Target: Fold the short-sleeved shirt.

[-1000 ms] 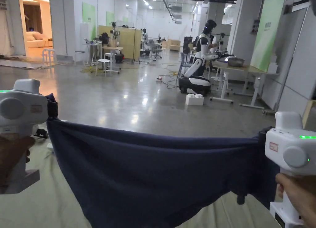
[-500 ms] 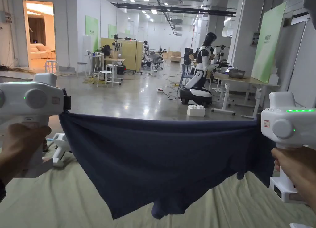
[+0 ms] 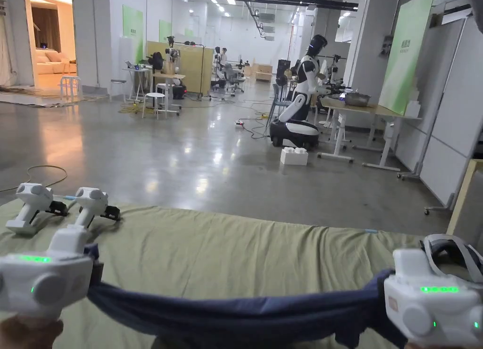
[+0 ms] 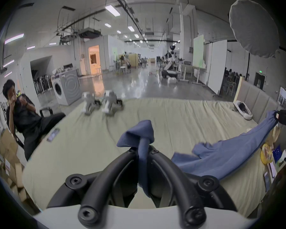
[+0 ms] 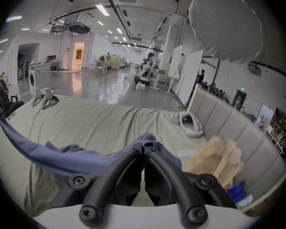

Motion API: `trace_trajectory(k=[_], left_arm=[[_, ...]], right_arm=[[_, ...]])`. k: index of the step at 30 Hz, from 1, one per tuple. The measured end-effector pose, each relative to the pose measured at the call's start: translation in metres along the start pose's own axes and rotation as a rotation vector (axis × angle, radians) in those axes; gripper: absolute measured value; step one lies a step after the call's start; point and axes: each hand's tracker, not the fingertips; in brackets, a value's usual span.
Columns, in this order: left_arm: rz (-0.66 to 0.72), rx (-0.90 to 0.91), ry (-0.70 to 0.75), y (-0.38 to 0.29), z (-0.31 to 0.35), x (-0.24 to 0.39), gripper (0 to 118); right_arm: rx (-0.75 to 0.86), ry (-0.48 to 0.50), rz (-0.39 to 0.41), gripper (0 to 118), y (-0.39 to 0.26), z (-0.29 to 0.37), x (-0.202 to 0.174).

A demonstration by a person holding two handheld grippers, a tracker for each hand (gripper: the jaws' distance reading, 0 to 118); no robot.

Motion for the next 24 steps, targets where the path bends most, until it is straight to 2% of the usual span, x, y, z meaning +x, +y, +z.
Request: trace_trajectory(k=[1,2,8,15,20,24], left_arm=[[0.020,-0.015,-0.007,-0.020,-0.025,-0.023,11],[0.019,-0.023,-0.018,-0.037,-0.023,-0.026,11],[0.077,-0.034,-0.027,-0.111,0.009,-0.037,11],[0.109,-0.040,-0.024,-0.159,0.044,-0.042,11],[0.144,-0.073,-0.007,-0.190,0.052,-0.050,11],[0.163,-0.117,-0.011,-0.213,0.041,-0.058,11]], right_arm=[[-0.019,-0.002,-0.001,4,-0.017,0.002,0.000],[-0.024,-0.008,-0.007,4,-0.033,0.005,-0.001],[-0.086,-0.008,-0.028,4,-0.122,0.030,-0.001],[-0.134,-0.029,-0.070,4,-0.182,0.070,0.000],[-0.147,-0.046,-0.019,4,-0.205,0.100,-0.009],[-0.191,-0.029,0.019,5,-0.227,0.097,-0.016]])
